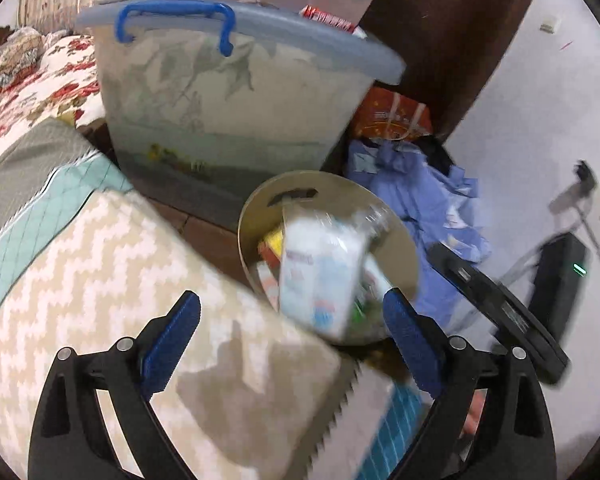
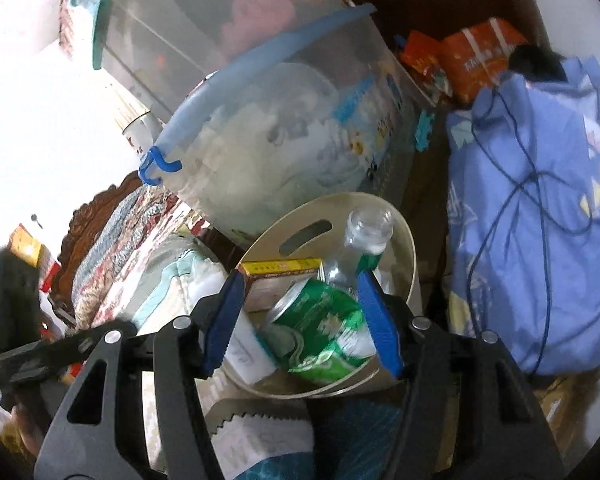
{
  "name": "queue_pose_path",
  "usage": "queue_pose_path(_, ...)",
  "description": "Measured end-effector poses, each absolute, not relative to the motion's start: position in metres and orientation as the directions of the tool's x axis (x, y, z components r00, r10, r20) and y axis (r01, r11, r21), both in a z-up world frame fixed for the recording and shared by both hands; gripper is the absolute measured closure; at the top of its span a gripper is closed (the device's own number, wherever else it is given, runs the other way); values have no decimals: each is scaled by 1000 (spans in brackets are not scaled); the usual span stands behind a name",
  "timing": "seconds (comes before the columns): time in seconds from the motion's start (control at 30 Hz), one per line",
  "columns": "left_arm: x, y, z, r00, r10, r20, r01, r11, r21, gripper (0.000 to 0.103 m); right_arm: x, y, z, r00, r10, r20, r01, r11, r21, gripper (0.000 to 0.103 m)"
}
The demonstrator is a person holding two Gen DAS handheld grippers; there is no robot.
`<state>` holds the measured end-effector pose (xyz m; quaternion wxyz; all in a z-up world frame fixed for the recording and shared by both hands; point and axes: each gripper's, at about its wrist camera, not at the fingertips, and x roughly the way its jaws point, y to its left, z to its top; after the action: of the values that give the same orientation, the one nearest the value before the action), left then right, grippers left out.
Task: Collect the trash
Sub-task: 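Carry tissue pack and wrapper to the bin and open both tools over it, then move both open tools back over the bed toward the bread slice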
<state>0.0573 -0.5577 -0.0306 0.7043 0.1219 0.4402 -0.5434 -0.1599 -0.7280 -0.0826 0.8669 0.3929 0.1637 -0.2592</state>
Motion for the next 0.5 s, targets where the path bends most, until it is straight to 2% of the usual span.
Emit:
queue_pose_path(0.2,39,-451,-13,52,-676,-735,890,365,-273,14,-160,-683,-76,870,-250,-426,488,569,662,42)
queue_pose_path(0.33,35,-378,-15,132,-643,-754,878,428,-212,14,-135,-637,-73,903,-136,-409,400,616,678,42)
queue_pose_path(0.5,40,-280,-18,255,-601,-758,812,558,-169,14,-90,-581,-74,902,34,-431,302,662,686,42)
